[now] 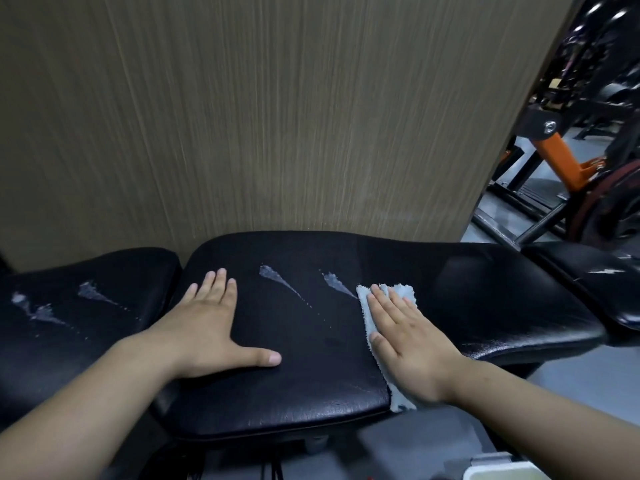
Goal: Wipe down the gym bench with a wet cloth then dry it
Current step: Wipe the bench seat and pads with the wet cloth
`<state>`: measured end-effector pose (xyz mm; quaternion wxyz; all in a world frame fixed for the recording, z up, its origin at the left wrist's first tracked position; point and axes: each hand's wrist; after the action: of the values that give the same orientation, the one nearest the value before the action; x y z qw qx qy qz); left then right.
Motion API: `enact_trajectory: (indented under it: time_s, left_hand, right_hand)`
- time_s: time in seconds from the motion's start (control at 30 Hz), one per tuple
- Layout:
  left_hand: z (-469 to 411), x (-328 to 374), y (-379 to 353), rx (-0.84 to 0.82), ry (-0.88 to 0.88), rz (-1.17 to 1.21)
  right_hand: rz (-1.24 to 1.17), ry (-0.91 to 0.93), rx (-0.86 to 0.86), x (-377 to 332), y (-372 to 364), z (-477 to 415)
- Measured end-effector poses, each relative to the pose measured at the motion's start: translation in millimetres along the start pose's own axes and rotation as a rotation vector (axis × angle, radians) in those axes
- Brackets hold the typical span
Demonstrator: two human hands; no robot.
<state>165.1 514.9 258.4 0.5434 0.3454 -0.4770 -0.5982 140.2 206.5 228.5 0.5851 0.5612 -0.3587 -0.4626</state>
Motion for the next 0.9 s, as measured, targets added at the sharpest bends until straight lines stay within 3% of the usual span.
enact_trajectory:
  time_s: [0.53, 0.9]
  left_hand:
    - [-11, -14, -8, -0.028, -0.001, 0.028]
    - [-13, -16, -11, -0.002, -0.004, 0.033]
  right_hand:
    - [-0.051, -0.089, 0.024, 13, 19, -122]
    - [-0.065, -0.037, -0.025, 15, 29, -186]
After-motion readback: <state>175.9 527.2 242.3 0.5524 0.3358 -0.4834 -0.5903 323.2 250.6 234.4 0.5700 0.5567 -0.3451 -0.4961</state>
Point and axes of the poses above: each hand's wrist, its own z-axis away from the middle knuckle, its own y-axis out of the back of the hand, x = y × z
